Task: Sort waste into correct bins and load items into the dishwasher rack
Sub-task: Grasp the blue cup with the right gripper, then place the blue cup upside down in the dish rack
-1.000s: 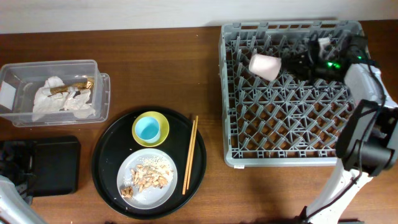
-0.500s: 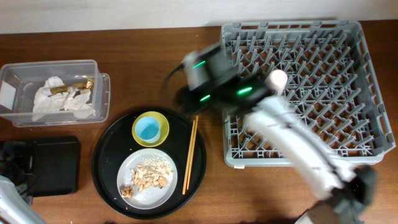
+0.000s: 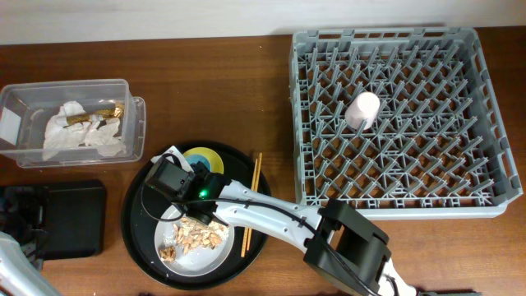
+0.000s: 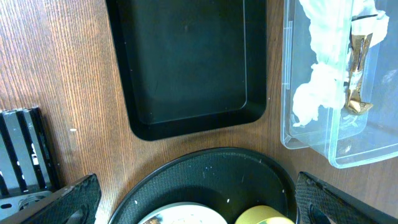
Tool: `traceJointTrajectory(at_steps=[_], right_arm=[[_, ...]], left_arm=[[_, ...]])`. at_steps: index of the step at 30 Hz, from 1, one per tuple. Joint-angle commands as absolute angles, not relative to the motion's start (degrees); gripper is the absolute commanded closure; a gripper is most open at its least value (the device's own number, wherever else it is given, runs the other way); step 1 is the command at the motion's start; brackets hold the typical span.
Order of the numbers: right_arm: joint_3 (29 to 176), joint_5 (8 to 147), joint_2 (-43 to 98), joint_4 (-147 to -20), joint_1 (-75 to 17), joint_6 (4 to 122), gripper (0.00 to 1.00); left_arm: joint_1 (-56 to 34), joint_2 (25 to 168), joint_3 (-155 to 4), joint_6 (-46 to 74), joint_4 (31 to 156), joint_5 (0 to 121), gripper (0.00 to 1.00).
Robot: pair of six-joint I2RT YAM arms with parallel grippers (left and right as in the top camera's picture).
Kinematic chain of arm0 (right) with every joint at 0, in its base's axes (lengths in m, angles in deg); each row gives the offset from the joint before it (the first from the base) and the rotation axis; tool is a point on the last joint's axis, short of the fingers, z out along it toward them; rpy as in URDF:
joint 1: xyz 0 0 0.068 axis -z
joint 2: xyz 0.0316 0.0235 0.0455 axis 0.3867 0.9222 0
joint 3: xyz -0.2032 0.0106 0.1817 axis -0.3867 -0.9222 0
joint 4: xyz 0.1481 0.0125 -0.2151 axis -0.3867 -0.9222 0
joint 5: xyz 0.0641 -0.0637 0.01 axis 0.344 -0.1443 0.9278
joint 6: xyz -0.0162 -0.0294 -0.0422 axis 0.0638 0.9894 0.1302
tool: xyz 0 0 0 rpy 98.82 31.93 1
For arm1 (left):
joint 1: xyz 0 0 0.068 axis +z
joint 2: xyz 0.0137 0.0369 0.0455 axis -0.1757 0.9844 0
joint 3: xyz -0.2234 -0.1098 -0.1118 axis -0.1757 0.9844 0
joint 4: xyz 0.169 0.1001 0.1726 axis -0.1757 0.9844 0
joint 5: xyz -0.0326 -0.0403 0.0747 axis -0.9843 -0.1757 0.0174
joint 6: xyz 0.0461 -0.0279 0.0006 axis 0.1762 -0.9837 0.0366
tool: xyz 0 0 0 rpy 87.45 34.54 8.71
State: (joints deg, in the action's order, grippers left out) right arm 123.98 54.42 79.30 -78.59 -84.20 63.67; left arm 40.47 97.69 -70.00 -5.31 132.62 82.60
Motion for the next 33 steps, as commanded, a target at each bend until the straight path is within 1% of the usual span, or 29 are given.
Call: traceJointTrajectory(at_steps=[1, 4, 5, 7, 8, 9, 10, 12, 14, 15, 17, 18, 19, 20, 22, 24, 27, 30, 32, 33], right_arm=[[126.56, 54.29, 79.34, -80.29, -84.29, 63.17, 0.96], [136.48, 53.67, 77.18, -88.25, -82.98, 62.95, 0.96], [142.36, 53.67, 75.06, -93.56, -81.05, 62.88, 0.96], [151.69, 54.13, 71.28, -103.72, -74.47, 58.29, 0.96], [154.86, 56.76, 68.98, -108.66, -68.90, 56.43, 0.96], [155.52, 61.67, 67.02, -111.46, -63.61, 56.43, 0.96], [155.52, 74.09, 64.28, -117.34, -51.17, 56.43, 0.96], [155.32, 92.30, 64.31, -124.99, -36.33, 58.45, 0.96], [153.70, 108.12, 65.68, -132.94, -24.05, 67.87, 0.96], [148.98, 117.39, 65.75, -134.41, -18.48, 73.94, 0.96], [137.70, 137.47, 65.75, -133.91, -13.62, 86.38, 0.96], [132.54, 143.75, 65.75, -132.83, -12.31, 89.33, 0.96], [122.25, 150.41, 65.75, -126.10, -10.08, 89.53, 0.96], [117.27, 153.28, 65.75, -122.28, -9.08, 89.53, 0.96], [108.72, 155.46, 65.75, -116.81, -6.85, 89.29, 0.96], [103.04, 150.28, 65.77, -110.08, -3.53, 85.15, 0.96], [102.14, 147.97, 65.79, -104.40, -0.93, 80.08, 0.96], [102.14, 144.91, 65.94, -99.55, -0.93, 74.05, 0.96], [102.14, 157.10, 65.94, -99.11, -1.06, 73.66, 0.96], [102.19, 158.50, 65.94, -98.93, -1.21, 72.48, 0.96]], left_arm=[[40.42, 97.45, -70.20, -5.88, 132.51, 82.84, 0.01], [40.40, 97.45, -70.20, -5.88, 132.51, 82.84, 0.01], [40.40, 97.45, -70.20, -5.88, 132.51, 82.84, 0.01], [40.40, 97.45, -70.20, -5.88, 132.51, 82.87, 0.01], [40.40, 97.45, -70.20, -5.88, 132.51, 82.87, 0.01], [40.40, 97.45, -70.20, -5.88, 132.51, 82.87, 0.01], [40.42, 97.45, -70.20, -5.88, 132.51, 82.84, 0.01], [40.42, 97.45, -70.20, -5.88, 132.51, 82.84, 0.01], [40.40, 97.45, -70.20, -5.88, 132.51, 82.84, 0.01], [40.40, 97.45, -70.20, -5.88, 132.51, 82.84, 0.01], [40.40, 97.45, -70.20, -5.88, 132.51, 82.84, 0.01], [40.40, 97.45, -70.20, -5.88, 132.51, 82.87, 0.01], [40.42, 97.45, -70.20, -5.88, 132.51, 82.84, 0.01], [40.42, 97.45, -70.20, -5.88, 132.51, 82.84, 0.01], [40.42, 97.45, -70.20, -5.88, 132.51, 82.84, 0.01], [40.40, 97.45, -70.20, -5.88, 132.51, 82.84, 0.01], [40.42, 97.45, -70.20, -5.88, 132.51, 82.87, 0.01], [40.42, 97.45, -70.20, -5.88, 132.53, 82.87, 0.01], [40.40, 97.45, -70.20, -5.88, 132.51, 82.84, 0.01], [40.42, 97.45, -70.20, -5.88, 132.53, 82.87, 0.01]])
